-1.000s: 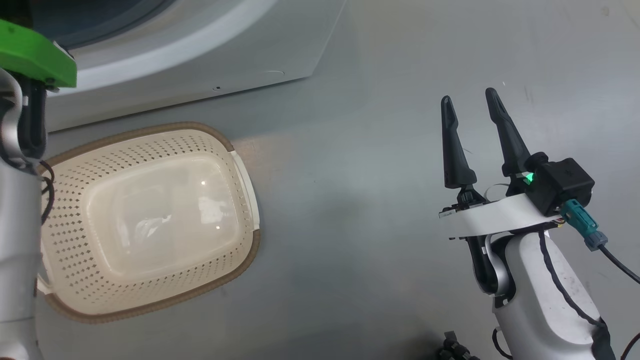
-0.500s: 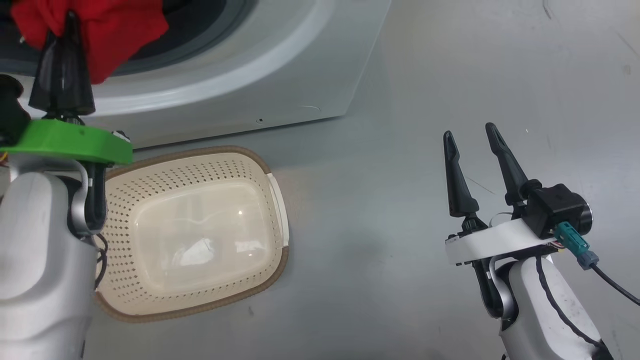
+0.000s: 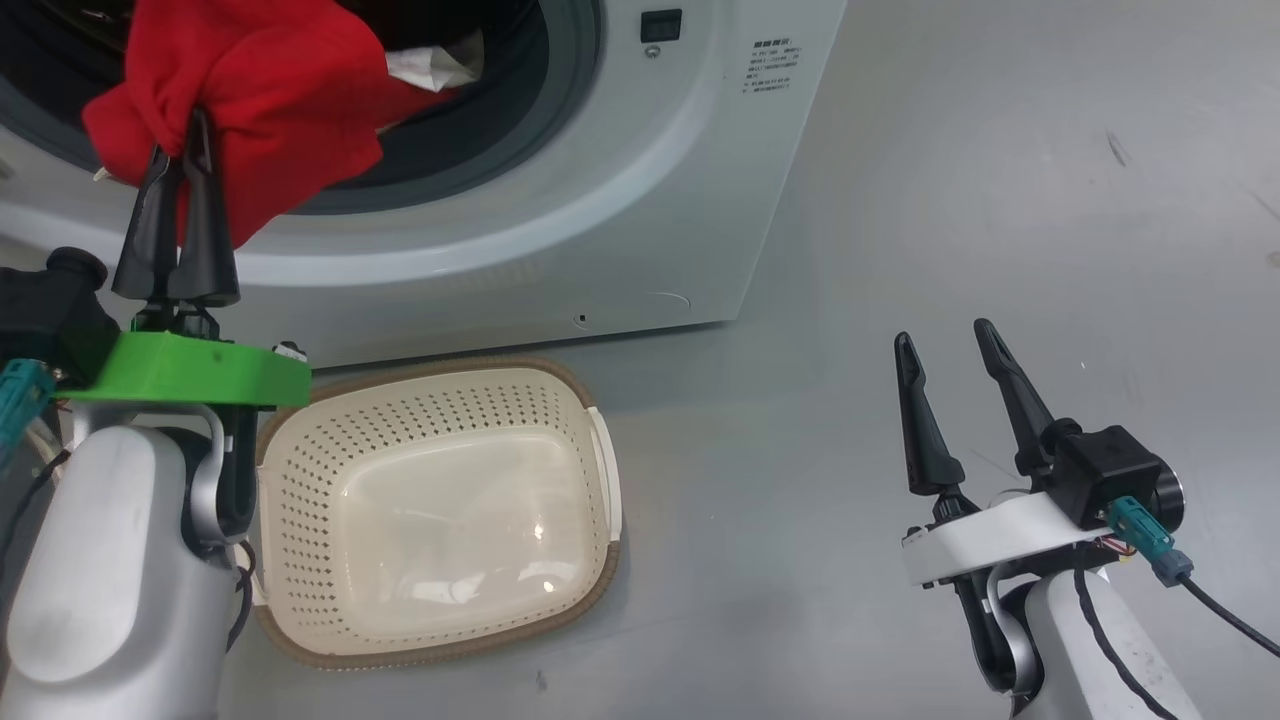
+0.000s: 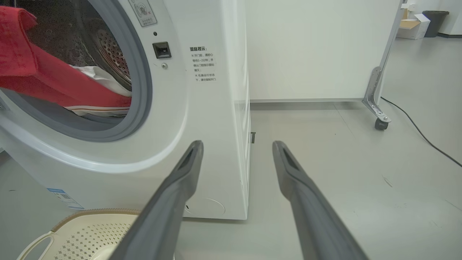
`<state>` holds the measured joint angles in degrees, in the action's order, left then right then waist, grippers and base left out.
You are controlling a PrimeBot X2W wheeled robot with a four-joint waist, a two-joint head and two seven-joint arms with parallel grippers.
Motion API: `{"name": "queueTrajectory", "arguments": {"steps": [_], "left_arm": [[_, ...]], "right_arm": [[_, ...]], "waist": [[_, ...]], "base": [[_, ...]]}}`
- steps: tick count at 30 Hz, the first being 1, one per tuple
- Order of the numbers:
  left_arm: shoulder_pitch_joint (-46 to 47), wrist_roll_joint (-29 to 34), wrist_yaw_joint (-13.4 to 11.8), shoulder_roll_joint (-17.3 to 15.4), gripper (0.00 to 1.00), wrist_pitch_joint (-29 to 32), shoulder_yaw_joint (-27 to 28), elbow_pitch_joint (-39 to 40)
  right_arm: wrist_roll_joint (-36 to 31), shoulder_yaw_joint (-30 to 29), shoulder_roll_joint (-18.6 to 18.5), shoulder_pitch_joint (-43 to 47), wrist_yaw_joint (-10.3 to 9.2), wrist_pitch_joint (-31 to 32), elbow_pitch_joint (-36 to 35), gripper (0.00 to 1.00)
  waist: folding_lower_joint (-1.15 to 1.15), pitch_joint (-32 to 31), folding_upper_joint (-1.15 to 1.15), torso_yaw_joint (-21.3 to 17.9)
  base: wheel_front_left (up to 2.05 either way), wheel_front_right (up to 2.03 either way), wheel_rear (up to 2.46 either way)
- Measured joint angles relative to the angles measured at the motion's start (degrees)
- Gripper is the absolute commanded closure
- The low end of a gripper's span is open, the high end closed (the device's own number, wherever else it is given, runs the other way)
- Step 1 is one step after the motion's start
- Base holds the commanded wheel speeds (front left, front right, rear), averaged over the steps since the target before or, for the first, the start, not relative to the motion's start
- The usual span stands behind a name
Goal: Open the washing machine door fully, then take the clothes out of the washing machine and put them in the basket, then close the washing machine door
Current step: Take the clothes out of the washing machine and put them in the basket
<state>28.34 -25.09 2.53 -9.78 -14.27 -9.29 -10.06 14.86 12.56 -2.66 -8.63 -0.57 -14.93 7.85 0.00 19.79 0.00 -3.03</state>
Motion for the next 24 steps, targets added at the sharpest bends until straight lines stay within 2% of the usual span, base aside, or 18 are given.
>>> {"name": "queueTrajectory", "arguments": {"steps": [13, 24], "left_arm": [[-5.4, 1.5, -1.4, 1.0, 1.00, -0.2, 0.0, 8.7], [-13.2, -1.1, -1.7, 3.4, 1.00, 2.5, -2.8, 4.9]], "right_arm": [[0.1, -0.6, 0.0, 2.4, 0.48, 0.0, -0.2, 0.00], [0.1, 0.1, 0.0, 2.9, 1.01, 0.0, -1.3, 0.00]], "waist": [[0.00, -4.1, 0.00, 2.5], [0.00, -3.3, 0.00, 2.9]], "base": [[0.00, 0.00, 0.00], [0.00, 0.00, 0.00]]}}
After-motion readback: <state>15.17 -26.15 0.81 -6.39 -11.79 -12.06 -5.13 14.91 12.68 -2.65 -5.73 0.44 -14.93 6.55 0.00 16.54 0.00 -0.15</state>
